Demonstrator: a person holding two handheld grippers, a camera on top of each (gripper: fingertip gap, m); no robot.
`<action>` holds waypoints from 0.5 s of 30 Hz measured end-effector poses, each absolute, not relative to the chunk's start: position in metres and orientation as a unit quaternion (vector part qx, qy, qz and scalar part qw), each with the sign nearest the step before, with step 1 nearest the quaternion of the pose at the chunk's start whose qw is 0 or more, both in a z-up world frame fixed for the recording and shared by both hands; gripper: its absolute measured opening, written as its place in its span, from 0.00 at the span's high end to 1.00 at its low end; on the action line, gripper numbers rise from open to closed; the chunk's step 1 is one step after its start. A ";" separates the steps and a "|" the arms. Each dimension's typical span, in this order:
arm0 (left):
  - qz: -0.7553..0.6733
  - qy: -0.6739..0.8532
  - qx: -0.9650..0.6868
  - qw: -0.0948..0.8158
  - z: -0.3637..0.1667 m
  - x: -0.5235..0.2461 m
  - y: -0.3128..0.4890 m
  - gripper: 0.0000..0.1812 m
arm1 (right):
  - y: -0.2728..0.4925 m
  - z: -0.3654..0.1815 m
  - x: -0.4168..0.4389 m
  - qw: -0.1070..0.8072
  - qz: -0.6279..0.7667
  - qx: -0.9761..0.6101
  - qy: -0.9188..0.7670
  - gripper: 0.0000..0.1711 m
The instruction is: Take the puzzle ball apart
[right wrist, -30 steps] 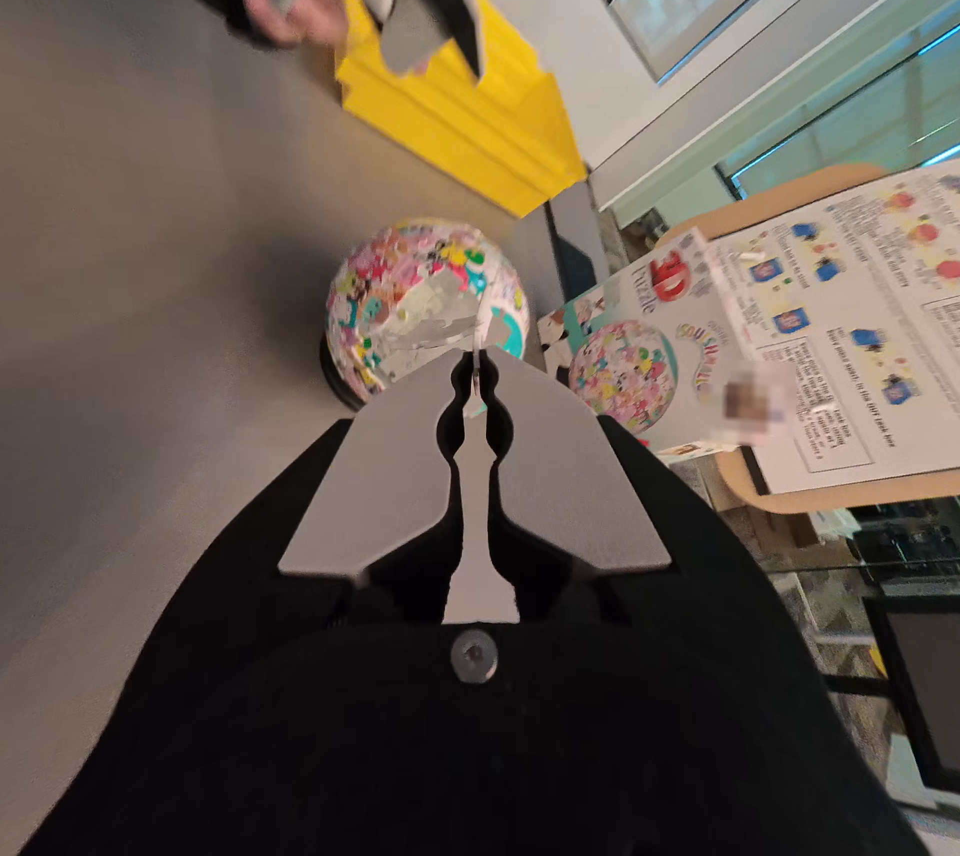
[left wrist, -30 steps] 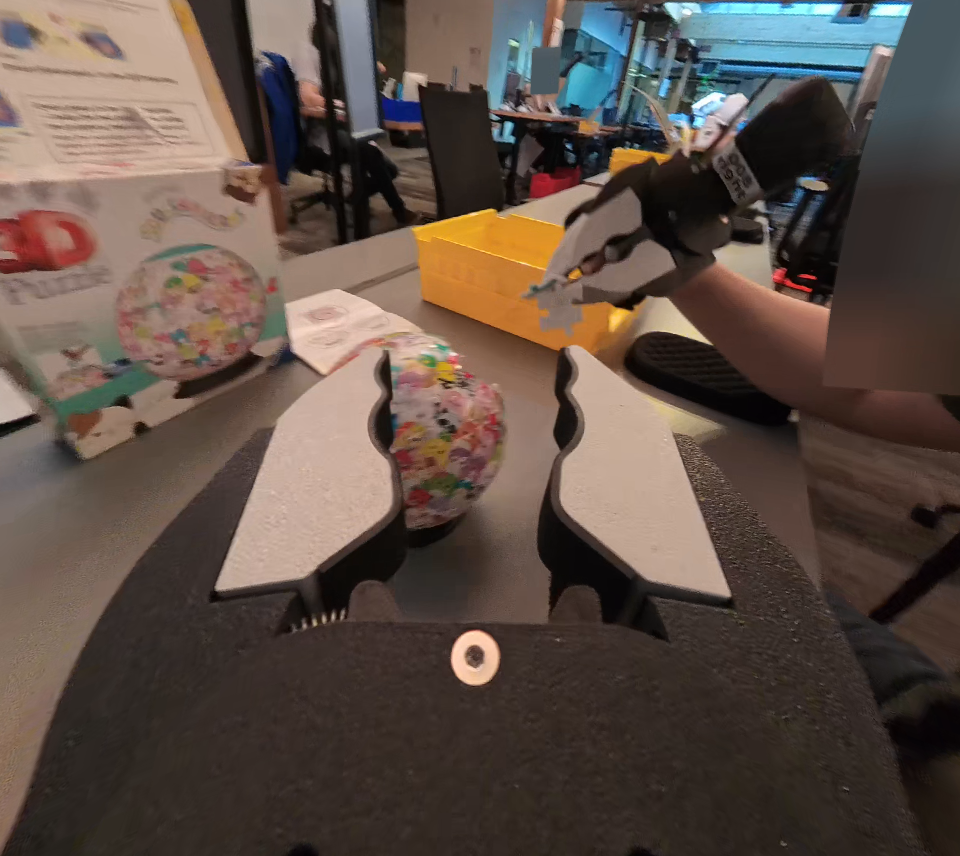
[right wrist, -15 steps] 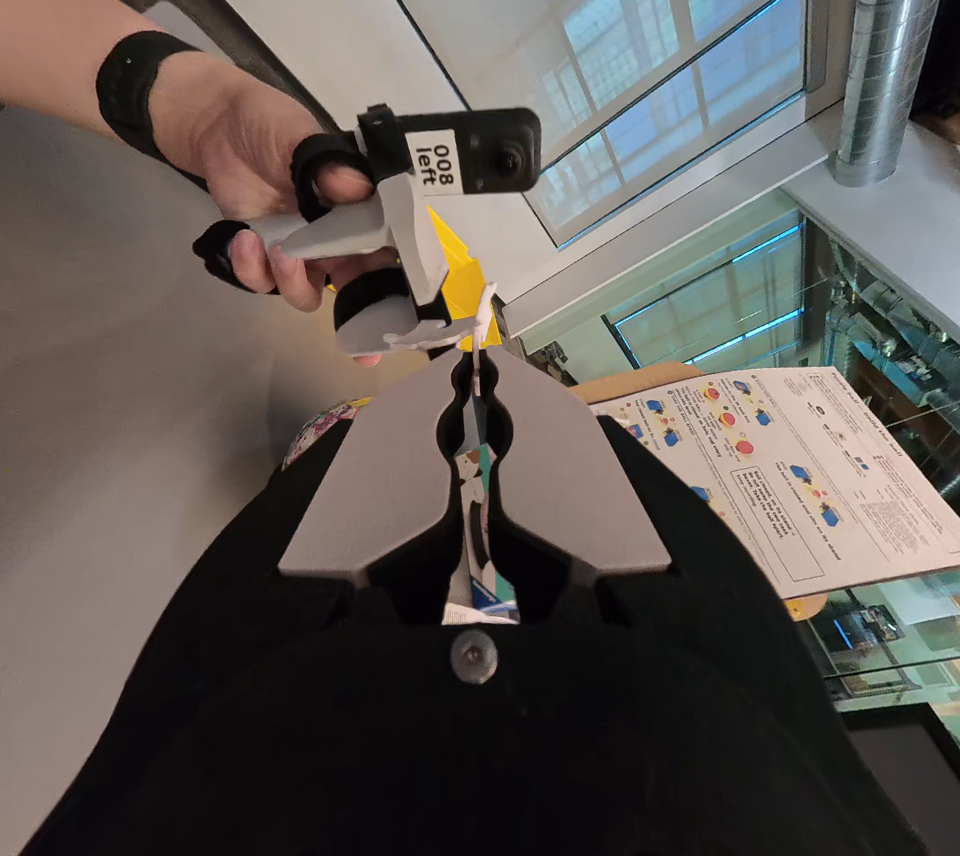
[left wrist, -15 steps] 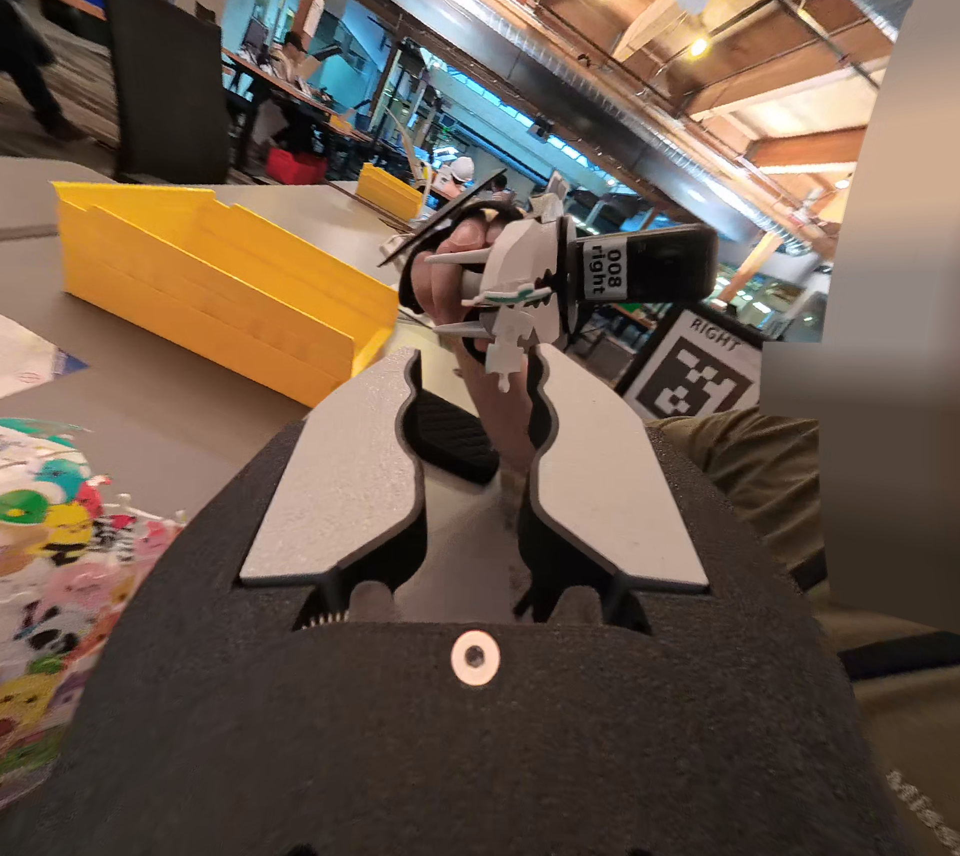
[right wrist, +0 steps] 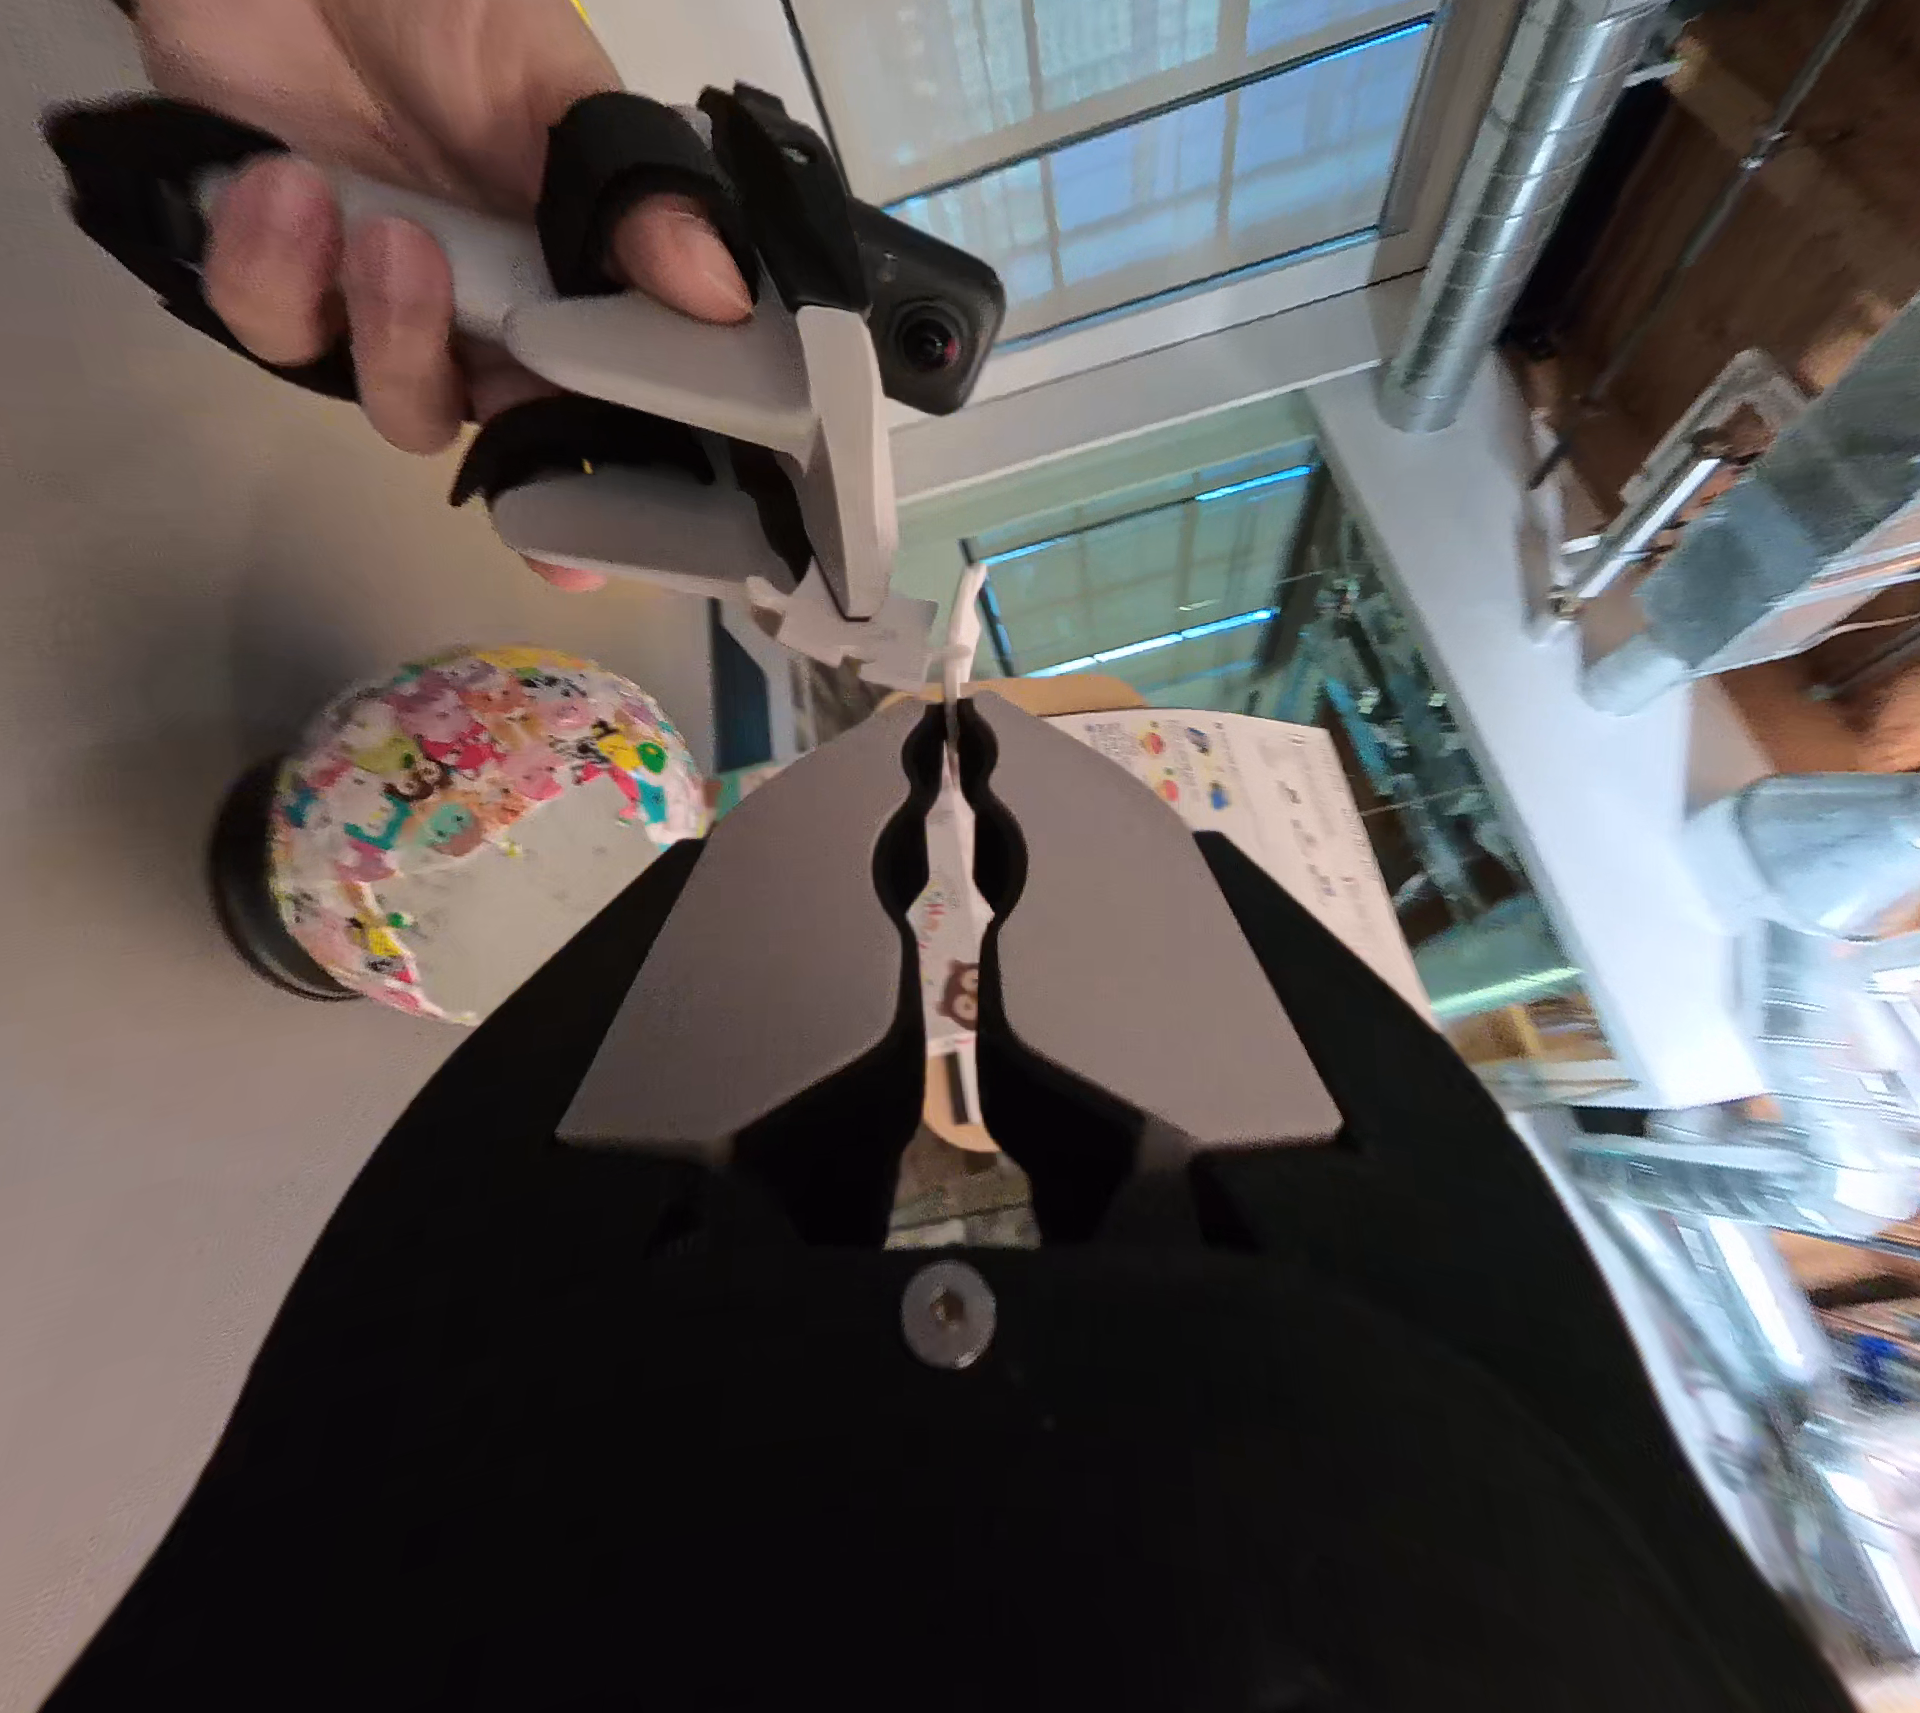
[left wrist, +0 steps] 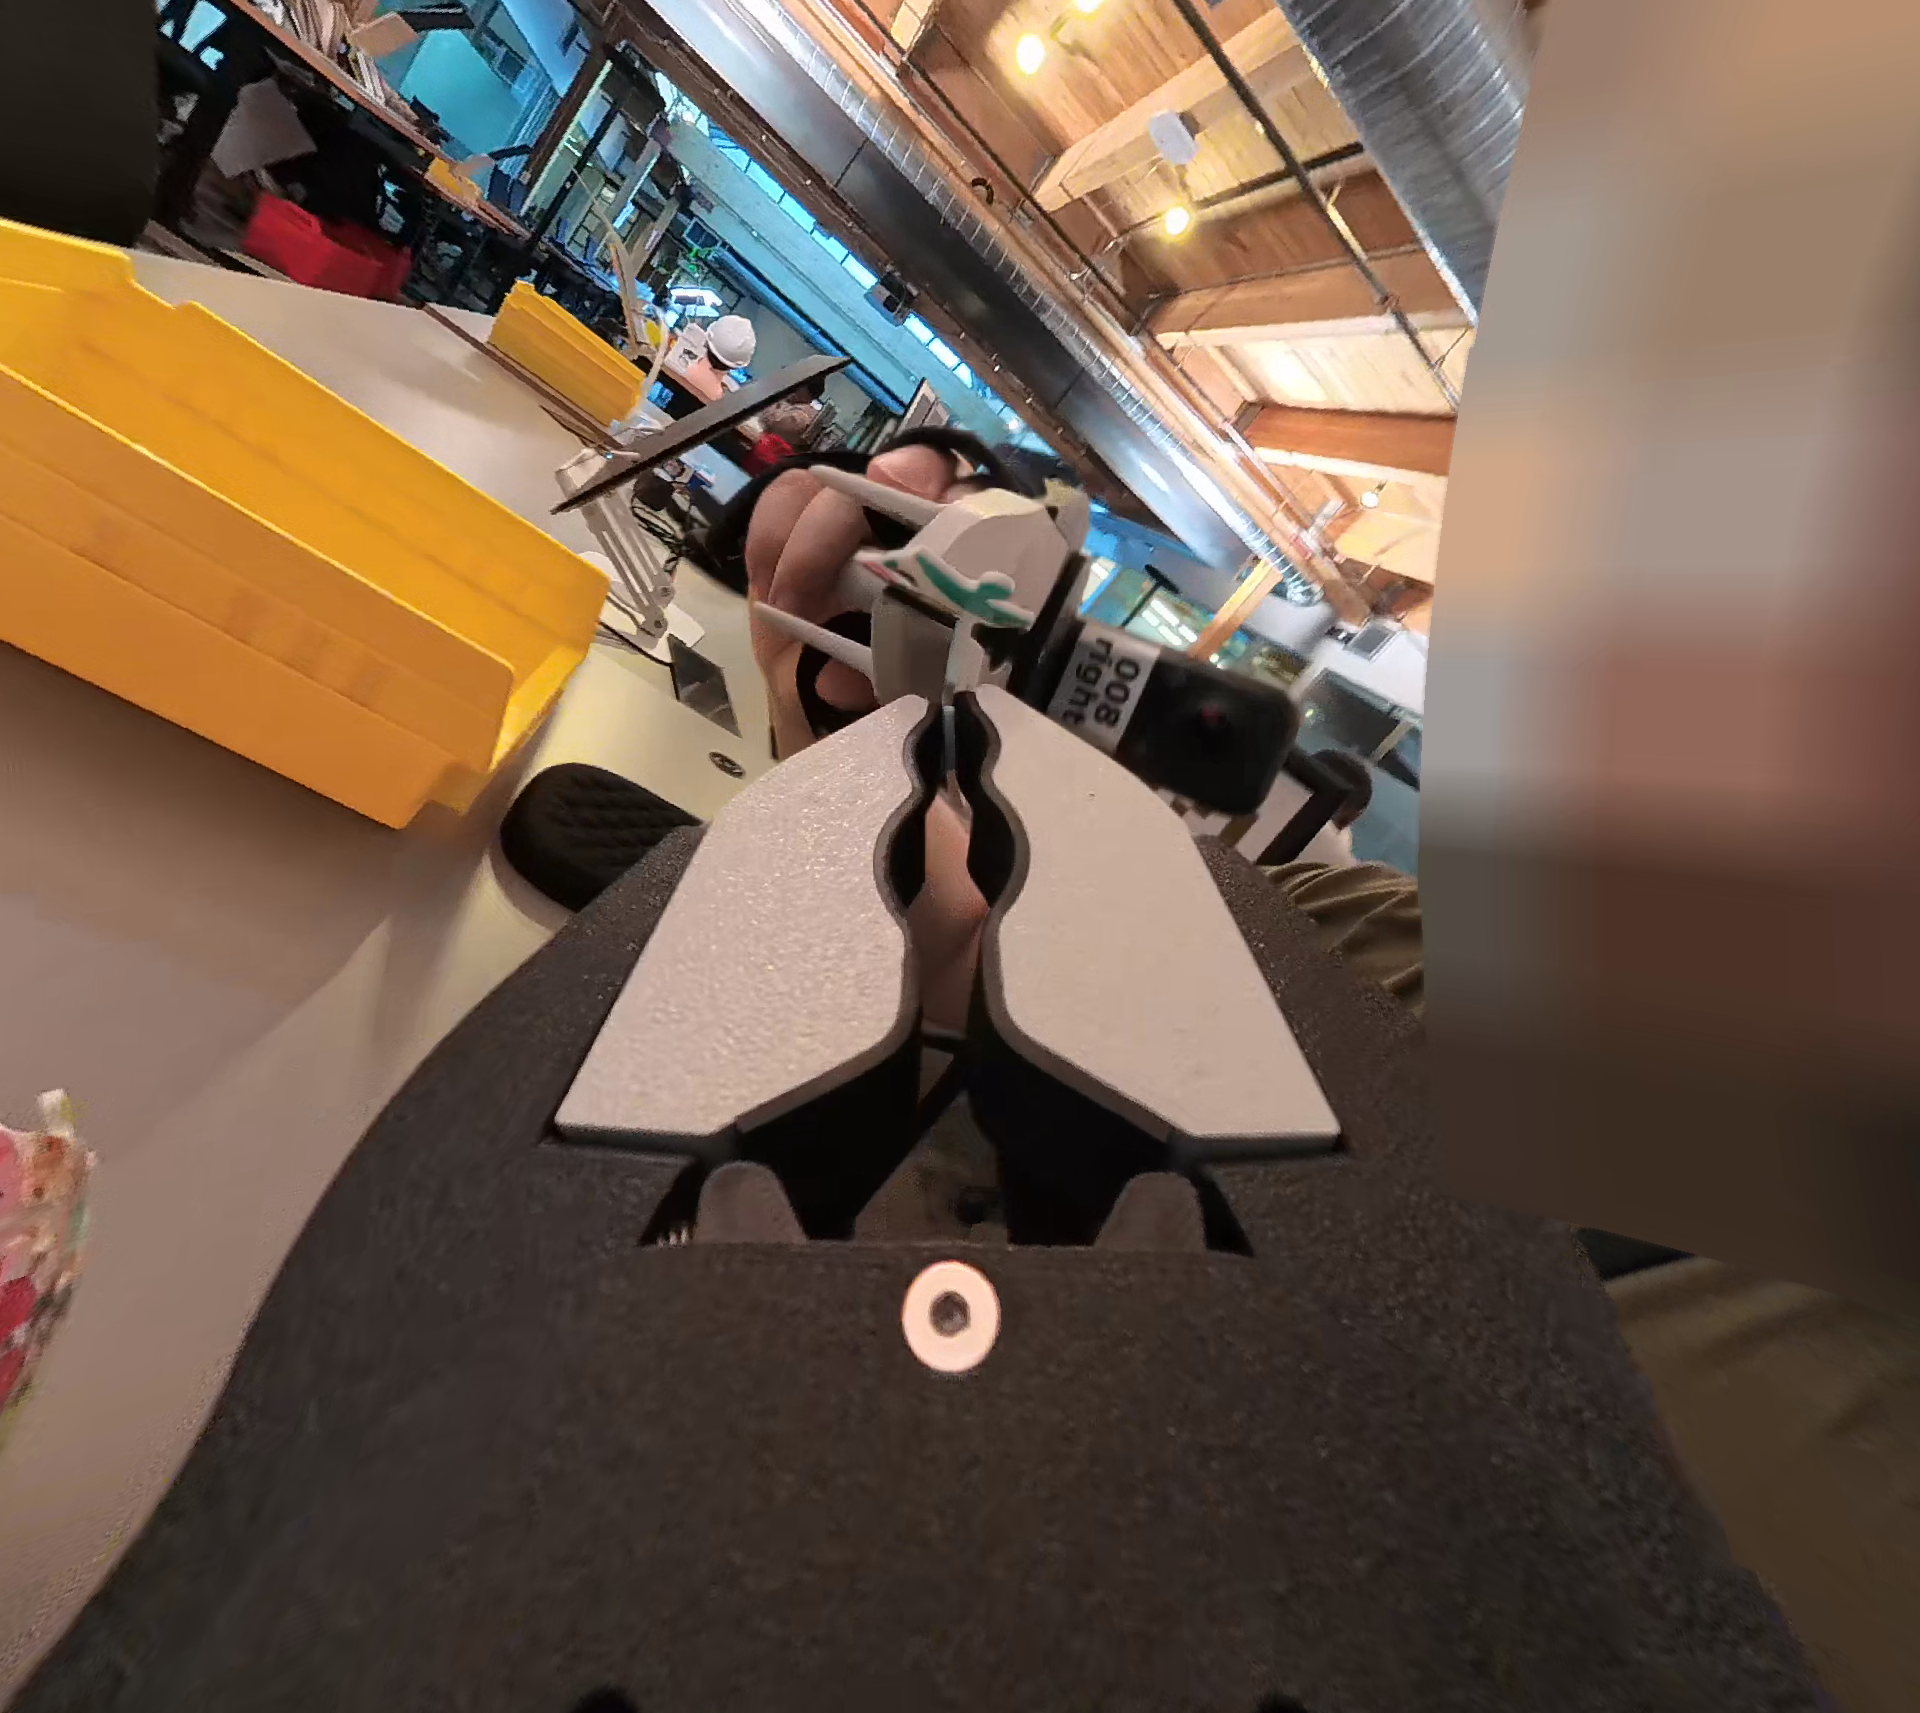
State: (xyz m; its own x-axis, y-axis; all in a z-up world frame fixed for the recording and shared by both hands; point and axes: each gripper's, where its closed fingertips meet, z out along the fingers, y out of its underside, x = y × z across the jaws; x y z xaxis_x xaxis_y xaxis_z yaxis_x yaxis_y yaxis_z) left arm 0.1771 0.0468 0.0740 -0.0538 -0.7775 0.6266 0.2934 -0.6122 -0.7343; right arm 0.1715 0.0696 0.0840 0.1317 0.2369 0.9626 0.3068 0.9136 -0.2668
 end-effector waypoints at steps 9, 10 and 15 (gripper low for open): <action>-0.720 0.168 -0.560 0.374 0.085 0.174 0.051 0.99 | 0.074 0.097 0.169 0.792 -0.161 -0.164 -0.565 0.98; -0.720 0.161 -0.563 0.371 0.085 0.174 0.052 0.99 | 0.075 0.097 0.169 0.792 -0.167 -0.162 -0.565 0.98; -0.712 0.160 -0.573 0.374 0.082 0.171 0.054 0.99 | 0.075 0.094 0.168 0.788 -0.142 -0.180 -0.571 0.98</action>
State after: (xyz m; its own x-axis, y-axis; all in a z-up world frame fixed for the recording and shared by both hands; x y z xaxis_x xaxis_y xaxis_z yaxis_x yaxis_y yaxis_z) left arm 0.1712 0.0541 0.0824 -0.0649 -0.7153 0.6958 0.3486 -0.6696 -0.6559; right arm 0.1676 0.0753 0.0938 0.3080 -0.0189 0.9512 0.4301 0.8946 -0.1215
